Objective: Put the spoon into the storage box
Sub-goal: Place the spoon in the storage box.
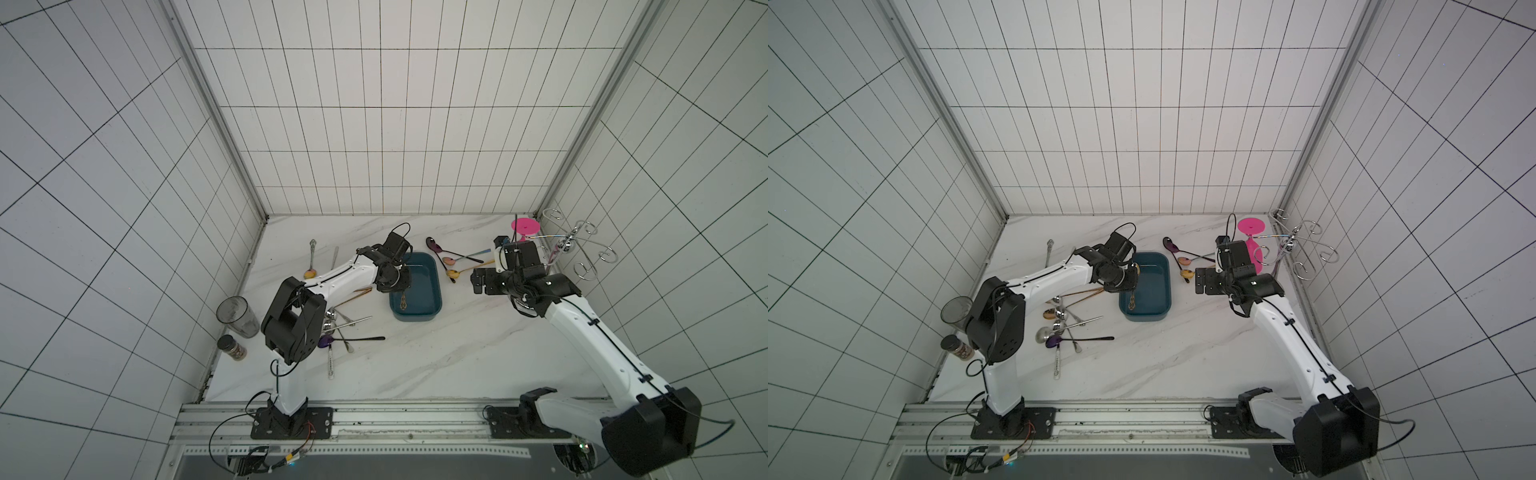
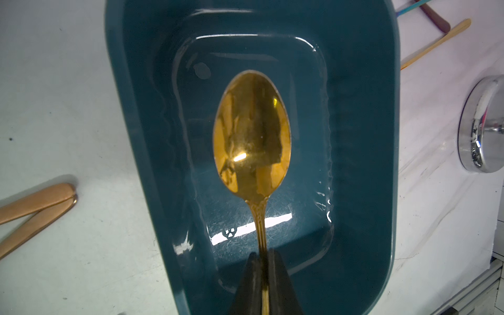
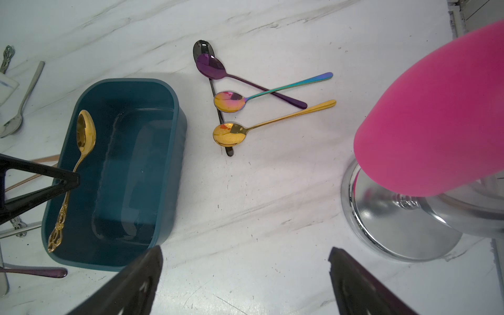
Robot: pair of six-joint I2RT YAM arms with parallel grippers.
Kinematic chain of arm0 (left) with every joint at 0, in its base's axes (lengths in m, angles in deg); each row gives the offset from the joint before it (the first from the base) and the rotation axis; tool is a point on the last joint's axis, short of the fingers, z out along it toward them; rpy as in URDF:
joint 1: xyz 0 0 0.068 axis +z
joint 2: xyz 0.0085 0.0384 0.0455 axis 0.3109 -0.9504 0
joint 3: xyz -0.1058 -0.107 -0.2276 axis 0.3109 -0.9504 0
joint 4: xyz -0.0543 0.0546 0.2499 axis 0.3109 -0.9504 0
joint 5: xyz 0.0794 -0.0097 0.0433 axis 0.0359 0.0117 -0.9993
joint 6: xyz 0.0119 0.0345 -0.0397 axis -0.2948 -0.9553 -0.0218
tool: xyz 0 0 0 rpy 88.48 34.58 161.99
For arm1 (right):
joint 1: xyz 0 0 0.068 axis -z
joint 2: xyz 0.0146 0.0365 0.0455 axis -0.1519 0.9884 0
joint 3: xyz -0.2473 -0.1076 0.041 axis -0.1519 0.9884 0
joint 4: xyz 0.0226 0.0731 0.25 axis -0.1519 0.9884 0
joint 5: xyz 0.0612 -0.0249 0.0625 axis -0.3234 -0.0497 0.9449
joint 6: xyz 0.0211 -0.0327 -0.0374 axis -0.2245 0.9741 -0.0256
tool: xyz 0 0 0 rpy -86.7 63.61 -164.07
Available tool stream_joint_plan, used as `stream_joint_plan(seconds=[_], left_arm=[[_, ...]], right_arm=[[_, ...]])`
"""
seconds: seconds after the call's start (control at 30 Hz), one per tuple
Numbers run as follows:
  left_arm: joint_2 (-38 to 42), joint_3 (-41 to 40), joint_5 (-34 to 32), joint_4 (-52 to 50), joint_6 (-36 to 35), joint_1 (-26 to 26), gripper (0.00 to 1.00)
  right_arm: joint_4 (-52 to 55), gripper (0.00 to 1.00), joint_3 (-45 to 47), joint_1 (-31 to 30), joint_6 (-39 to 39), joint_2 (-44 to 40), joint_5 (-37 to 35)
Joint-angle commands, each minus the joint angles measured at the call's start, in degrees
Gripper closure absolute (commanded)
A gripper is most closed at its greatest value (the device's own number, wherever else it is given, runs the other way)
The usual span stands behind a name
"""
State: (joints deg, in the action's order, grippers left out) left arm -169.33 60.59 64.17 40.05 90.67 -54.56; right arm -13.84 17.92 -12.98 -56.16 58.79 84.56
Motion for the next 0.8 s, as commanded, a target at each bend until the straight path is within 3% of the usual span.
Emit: stream_joint_plan(seconds=[0.0,0.13,0.47,0.77], left_arm=[[1.93,-0.5,-1.89,0.25,0.08,0.06,0.83],[4.18,-1.14,-2.34,0.69,-0.07,0.06,0.69],[9.8,-3.78,-4.15,2.28,-1.58,1.5,0.56],[13.77,-5.95,-7.7,3.87,-7.61,2.91,0.4]], right_arm=[[1.04,0.01,-2.68,0.18,-0.79,0.23,0.73],[1.82,0.01,-3.43,0.18,-0.63,1.2,0.19],[1.07,0.01,-3.99,0.15,-0.72,2.74,1.92],[1.73,0.01,-5.35,0.08,0.3,4.33,1.82]])
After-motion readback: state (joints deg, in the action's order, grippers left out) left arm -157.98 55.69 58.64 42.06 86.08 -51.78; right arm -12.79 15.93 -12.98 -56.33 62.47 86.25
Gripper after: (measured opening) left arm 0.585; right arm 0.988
